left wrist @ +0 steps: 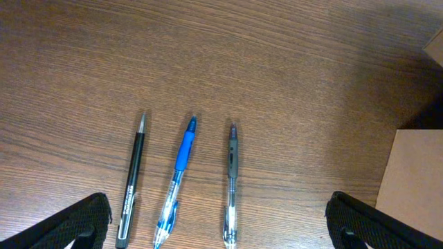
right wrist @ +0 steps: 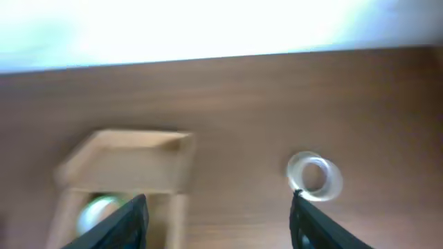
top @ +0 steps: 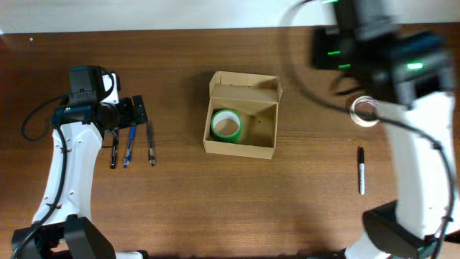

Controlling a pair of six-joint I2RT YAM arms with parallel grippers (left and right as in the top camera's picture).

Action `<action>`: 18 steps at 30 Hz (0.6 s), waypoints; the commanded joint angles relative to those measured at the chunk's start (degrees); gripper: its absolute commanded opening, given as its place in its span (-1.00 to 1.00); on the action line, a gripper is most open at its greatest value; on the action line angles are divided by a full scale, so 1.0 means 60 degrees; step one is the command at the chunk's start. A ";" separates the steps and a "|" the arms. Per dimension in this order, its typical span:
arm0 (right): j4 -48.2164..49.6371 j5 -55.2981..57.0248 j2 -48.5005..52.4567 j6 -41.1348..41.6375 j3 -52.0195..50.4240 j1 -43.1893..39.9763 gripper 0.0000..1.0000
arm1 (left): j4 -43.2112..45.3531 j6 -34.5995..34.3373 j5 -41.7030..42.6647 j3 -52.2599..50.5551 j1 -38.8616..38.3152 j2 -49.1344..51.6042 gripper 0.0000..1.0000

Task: Pack container
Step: 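Move the right gripper to the white tape roll and grasp it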

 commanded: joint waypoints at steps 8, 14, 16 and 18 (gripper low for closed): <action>0.0346 -0.2135 0.0969 0.1931 -0.3064 -0.6000 0.36 | -0.0004 0.0157 -0.0069 0.0168 0.0033 0.0062 0.99; 0.2943 -0.3089 0.1151 0.2102 -0.6324 -0.6823 0.34 | -0.0004 0.0157 -0.0069 0.0168 0.0033 0.0062 0.99; 0.3836 -0.3111 0.1151 0.2215 -0.7304 -0.6812 0.34 | -0.0007 0.0157 -0.0069 0.0168 0.0033 0.0062 0.99; 0.4422 -0.3115 0.1155 0.2426 -0.7927 -0.6823 0.34 | -0.0004 0.0157 -0.0069 0.0168 0.0033 0.0062 0.98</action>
